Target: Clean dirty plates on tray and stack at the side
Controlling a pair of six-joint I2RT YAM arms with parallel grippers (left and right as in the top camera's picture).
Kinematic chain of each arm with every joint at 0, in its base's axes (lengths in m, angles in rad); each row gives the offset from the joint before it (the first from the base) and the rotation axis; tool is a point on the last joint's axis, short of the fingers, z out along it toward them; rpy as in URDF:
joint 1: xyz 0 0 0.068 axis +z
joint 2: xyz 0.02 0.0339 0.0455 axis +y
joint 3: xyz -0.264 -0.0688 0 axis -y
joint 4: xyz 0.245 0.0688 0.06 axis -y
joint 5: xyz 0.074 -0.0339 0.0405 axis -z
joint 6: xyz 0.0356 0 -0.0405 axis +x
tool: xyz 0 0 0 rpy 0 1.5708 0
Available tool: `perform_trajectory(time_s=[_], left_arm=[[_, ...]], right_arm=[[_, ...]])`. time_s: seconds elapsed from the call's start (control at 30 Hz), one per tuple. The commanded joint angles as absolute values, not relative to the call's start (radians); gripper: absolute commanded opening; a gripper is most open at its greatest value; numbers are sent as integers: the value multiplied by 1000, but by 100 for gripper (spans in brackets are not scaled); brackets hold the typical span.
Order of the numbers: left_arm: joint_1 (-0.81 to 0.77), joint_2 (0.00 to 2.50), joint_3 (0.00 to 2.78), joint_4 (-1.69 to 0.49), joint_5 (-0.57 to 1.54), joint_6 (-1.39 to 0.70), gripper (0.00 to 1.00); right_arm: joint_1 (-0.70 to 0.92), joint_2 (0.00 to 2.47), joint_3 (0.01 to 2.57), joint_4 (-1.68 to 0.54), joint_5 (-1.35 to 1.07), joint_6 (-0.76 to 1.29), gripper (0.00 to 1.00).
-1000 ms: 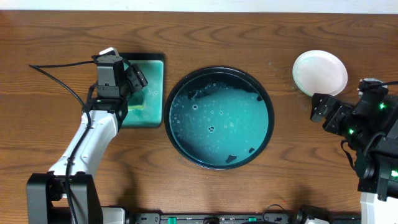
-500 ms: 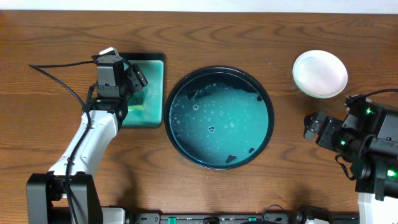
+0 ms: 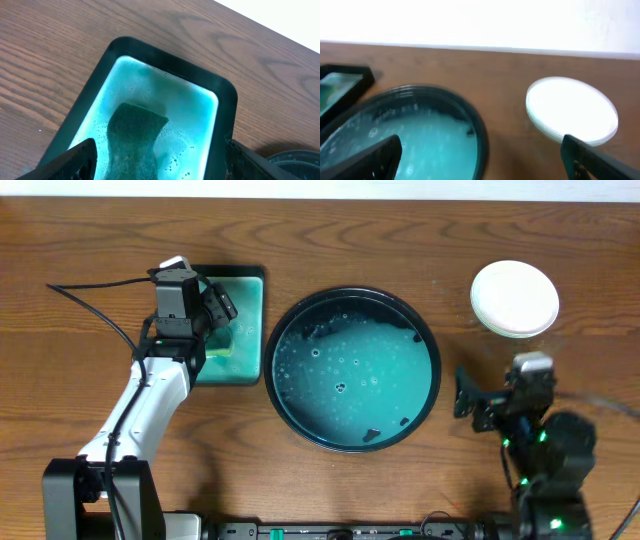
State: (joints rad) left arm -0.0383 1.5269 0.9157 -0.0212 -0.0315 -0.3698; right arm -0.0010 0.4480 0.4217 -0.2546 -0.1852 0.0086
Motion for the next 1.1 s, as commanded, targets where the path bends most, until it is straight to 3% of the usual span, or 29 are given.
perform_trajectory(time_s=[0.0, 0.4, 0.9, 1.07], left_arm=[[-36, 1530, 920, -22, -33, -372, 82], [-36, 1530, 920, -22, -33, -372, 82], [-36, 1530, 920, -22, -33, -372, 82], [-36, 1530, 920, -22, -33, -372, 82]], right_arm=[[29, 327, 278, -136, -187, -44, 99], [39, 19, 59, -10, -180, -96, 99], [25, 5, 6, 48, -153, -152, 99], [25, 5, 6, -36, -134, -155, 99]])
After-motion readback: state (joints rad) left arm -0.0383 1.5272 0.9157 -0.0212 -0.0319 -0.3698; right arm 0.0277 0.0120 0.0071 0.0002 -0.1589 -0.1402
